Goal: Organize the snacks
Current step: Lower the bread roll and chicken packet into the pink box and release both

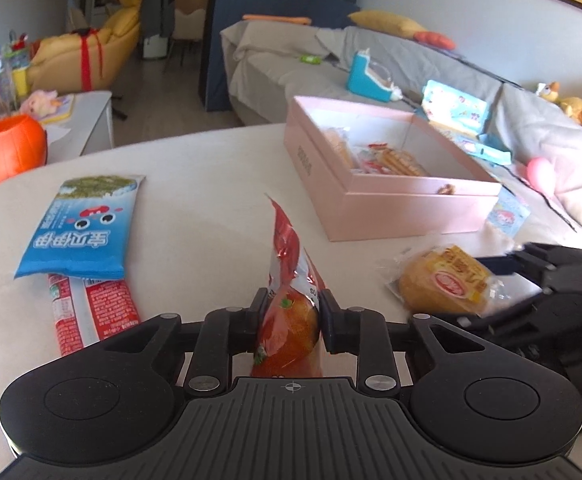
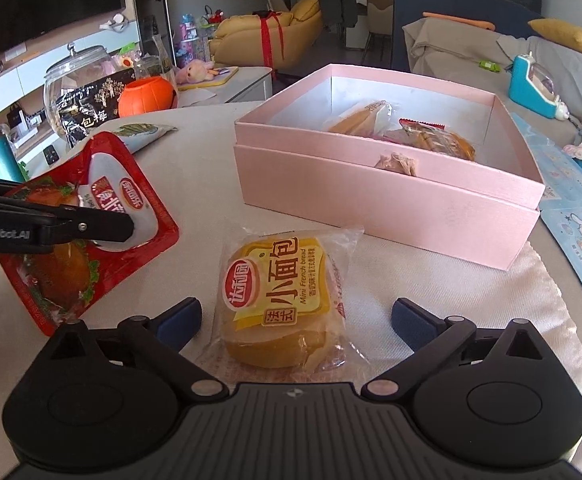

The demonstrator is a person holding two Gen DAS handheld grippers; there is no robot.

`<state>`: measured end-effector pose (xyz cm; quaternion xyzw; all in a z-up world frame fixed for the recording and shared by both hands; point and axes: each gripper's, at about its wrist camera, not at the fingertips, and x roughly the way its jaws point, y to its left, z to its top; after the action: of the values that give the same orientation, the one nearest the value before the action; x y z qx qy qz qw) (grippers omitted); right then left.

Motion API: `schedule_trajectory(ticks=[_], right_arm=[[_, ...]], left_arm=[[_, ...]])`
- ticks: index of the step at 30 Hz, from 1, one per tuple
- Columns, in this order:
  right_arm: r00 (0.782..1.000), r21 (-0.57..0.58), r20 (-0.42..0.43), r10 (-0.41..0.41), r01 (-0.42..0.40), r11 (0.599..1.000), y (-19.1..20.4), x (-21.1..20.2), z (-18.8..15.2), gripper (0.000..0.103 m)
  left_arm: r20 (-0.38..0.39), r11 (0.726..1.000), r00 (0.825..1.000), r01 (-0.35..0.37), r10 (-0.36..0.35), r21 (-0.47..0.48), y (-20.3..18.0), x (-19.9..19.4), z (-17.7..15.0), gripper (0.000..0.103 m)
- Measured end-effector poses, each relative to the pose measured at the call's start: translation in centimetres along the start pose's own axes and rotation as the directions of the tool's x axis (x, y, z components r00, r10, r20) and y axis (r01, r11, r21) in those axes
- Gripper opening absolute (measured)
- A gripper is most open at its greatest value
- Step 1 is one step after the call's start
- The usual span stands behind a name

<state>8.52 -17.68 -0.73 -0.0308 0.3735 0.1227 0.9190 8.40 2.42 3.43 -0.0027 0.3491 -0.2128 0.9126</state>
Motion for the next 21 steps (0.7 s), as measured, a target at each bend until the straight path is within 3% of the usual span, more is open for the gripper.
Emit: schedule_trajectory(ticks=[3,6,8,10,12,16,19,21], right_arm=[[1.0,0.031,0.007,0.006,-0.006,0.999,-0.7,-0.3,0.5,0.095],[0.999,0.052,-0.001,0.045,-0.045,0.998,-1.4,-0.7,0.9,0.08],[0.998,0.014,-0.021,0.061,-0.061,0.998,-1.2,-1.3,1.0,0.053],[0.999,-0.006,-0.019,0.043,-0.043,0.999,-1.1,-2.6,1.3,0.053],[0.998,0.024,0.034,0.059,-0.06,0.998,-2.0,-4.9,2.2,0.053],[0.976,0.047,0.219,-0.004,-0.006,0.999,-4.1,-10.9,6.9,0.053],[0.951,0.064,0.306,-0.053,0.035,0.997,-5.5,-13.1,11.2,0.053],[0.949,0.078,0.308,-0.069,0.047,0.996,-6.5,-12.6,13.7,0.054]], left_arm=[[0.023,0.999,0.999,0.022,-0.022,0.025,-1.1,-1.9,-0.2,0.029],[0.029,0.998,0.999,0.04,-0.042,0.043,-2.1,-3.1,-0.1,0.029],[0.045,0.997,0.998,0.049,-0.051,0.053,-2.7,-3.9,0.4,0.029],[0.08,0.996,0.993,0.08,-0.084,0.046,-3.2,-4.9,1.6,0.029],[0.135,0.991,0.982,0.123,-0.129,0.048,-3.7,-6.1,4.0,0.029],[0.277,0.982,0.943,0.161,-0.182,0.1,-5.5,-6.8,11.4,0.029],[0.336,0.966,0.907,0.256,-0.253,0.037,-5.8,-4.8,16.5,0.031],[0.331,0.941,0.891,0.337,-0.312,-0.02,-5.4,-1.5,19.2,0.033]])
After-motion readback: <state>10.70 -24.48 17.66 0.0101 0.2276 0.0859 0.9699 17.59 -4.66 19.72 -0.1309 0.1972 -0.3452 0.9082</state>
